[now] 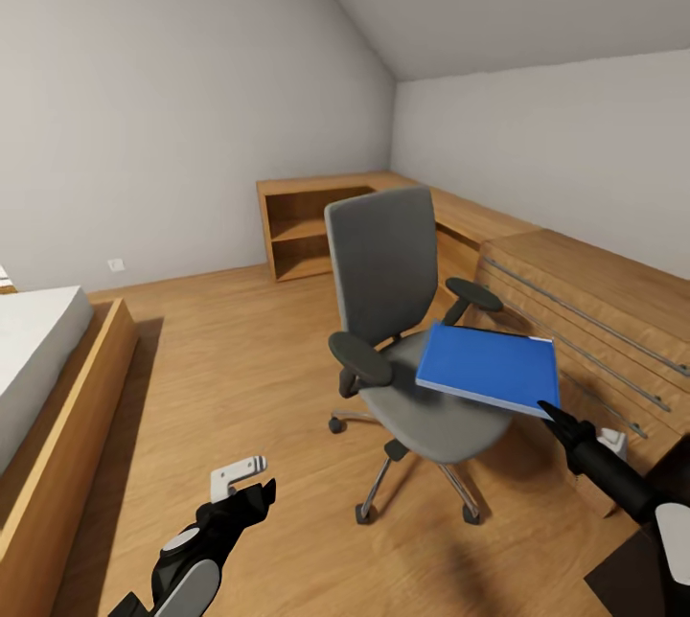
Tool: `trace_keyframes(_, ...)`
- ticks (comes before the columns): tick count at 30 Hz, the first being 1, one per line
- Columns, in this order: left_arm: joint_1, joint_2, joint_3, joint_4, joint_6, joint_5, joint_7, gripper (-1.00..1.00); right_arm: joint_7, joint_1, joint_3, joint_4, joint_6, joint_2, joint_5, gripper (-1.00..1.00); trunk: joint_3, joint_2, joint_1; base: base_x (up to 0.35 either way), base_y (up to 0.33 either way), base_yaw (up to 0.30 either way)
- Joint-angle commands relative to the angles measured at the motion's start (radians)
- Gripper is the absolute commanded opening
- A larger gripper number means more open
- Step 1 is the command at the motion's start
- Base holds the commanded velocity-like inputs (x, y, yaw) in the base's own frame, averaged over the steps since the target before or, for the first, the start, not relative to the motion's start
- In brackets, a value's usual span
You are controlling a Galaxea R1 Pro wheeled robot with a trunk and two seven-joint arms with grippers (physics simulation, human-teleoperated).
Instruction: In the bedroom, organize the workspace by keeping the computer under the desk, ensuring the monitor is on the desk, placing the keyboard on the desk next to the monitor, placing the mouse on the desk next to the keyboard, moving the folder from the swivel chair onto the desk next to the mouse, stacking the notebook on top of the folder with the pen on top of the notebook, and positioning the swivel chair next to the desk.
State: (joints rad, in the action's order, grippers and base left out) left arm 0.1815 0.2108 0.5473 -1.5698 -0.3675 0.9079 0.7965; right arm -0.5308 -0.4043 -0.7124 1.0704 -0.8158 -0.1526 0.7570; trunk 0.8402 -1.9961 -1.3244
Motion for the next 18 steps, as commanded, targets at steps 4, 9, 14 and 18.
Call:
trace_keyframes(4, 0.001, 0.001, 0.002, -0.001, -0.002, 0.005, 0.007, 1.0, -0.008, 0.003, -0.004, 0.101, -0.004, 0.037, -0.011, -1.0, -0.012, 0.028, 0.016, 0.0, 0.0, 0.0)
trace_keyframes(9, 0.001, 0.001, 0.002, -0.001, -0.003, 0.005, 0.007, 1.0, -0.004, 0.069, -0.011, 0.321, -0.005, 0.12, -0.013, -1.0, -0.027, 0.063, 0.035, 0.0, 0.0, 0.0)
trace_keyframes(14, 0.001, 0.001, 0.002, -0.001, -0.004, 0.005, 0.007, 1.0, -0.005, 0.119, -0.033, 0.443, -0.005, 0.191, -0.01, -1.0, -0.043, 0.098, 0.054, 0.0, 0.0, 0.0)
trace_keyframes(18, 0.001, 0.001, 0.002, -0.001, -0.004, 0.005, 0.007, 1.0, -0.003, 0.129, -0.088, 0.486, -0.036, 0.226, -0.008, -1.0, -0.056, 0.126, 0.069, 0.0, 0.0, 0.0)
